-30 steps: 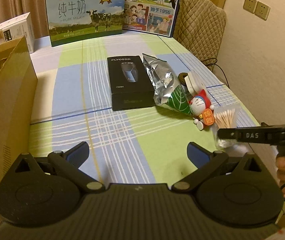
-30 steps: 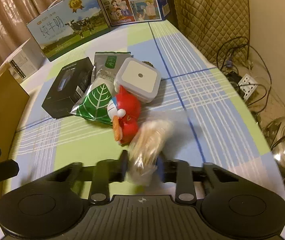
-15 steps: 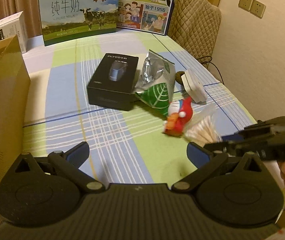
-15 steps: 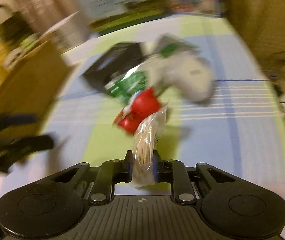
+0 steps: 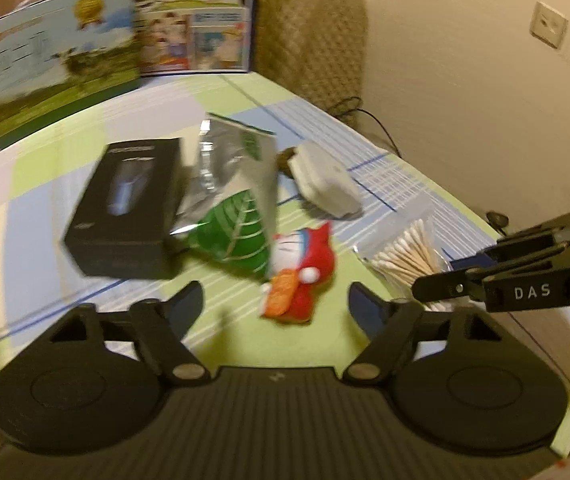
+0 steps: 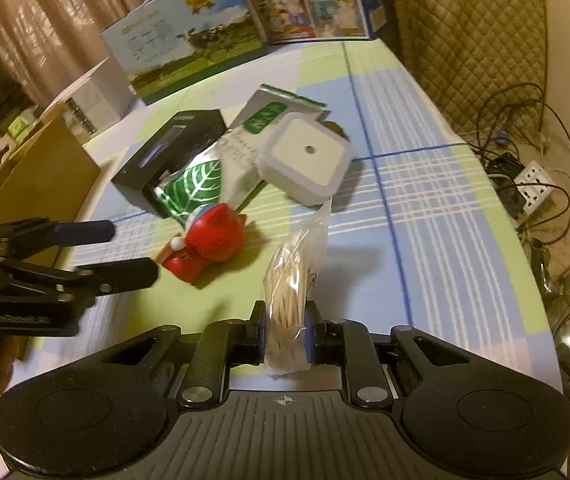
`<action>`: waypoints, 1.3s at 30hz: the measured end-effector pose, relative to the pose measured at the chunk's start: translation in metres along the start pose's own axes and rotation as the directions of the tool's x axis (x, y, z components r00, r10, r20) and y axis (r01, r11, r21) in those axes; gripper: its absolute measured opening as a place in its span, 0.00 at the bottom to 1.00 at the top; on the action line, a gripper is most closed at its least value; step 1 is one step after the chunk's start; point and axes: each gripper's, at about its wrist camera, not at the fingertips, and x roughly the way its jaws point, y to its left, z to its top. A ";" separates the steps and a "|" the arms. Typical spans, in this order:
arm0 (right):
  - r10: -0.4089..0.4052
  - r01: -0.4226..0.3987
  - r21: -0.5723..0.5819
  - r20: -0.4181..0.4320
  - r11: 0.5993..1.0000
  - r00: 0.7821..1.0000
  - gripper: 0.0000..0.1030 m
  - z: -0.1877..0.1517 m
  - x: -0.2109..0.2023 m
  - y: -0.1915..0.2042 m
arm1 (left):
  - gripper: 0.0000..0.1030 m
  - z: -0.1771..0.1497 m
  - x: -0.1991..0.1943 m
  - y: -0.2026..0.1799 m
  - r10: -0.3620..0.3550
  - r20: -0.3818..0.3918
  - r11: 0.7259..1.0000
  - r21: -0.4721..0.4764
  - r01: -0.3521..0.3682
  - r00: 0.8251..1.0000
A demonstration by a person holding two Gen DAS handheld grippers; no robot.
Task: Organize objects
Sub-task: 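Grasp the cotton-swab bag with the right gripper while the left gripper grasps the red Doraemon figure, then carry the figure and cotton-swab bag over the cardboard box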
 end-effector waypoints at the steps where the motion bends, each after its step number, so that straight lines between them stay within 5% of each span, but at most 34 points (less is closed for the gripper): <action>1: -0.002 0.002 0.007 0.004 1.000 1.000 0.14 0.000 0.000 -0.001 | 0.67 0.001 0.005 -0.003 -0.008 0.000 1.000 0.018 0.008 1.000; 4: -0.004 0.003 0.019 0.013 1.000 1.000 0.14 0.000 -0.001 -0.004 | 0.61 0.003 0.020 -0.011 -0.020 -0.011 0.998 0.058 0.021 1.000; 10: -0.010 0.009 0.030 0.021 1.000 1.000 0.14 -0.002 -0.001 -0.004 | 0.25 0.000 0.035 -0.017 0.013 -0.033 0.994 0.110 -0.009 0.999; 23: 0.005 -0.006 0.028 0.020 1.000 1.000 0.14 -0.010 -0.006 0.007 | 0.25 -0.043 -0.015 -0.013 0.074 -0.076 0.997 0.001 -0.074 0.994; 39: 0.004 -0.005 0.022 0.031 1.000 1.000 0.14 -0.010 -0.017 0.015 | 0.26 -0.038 -0.015 -0.012 0.092 -0.084 0.996 -0.010 -0.093 0.992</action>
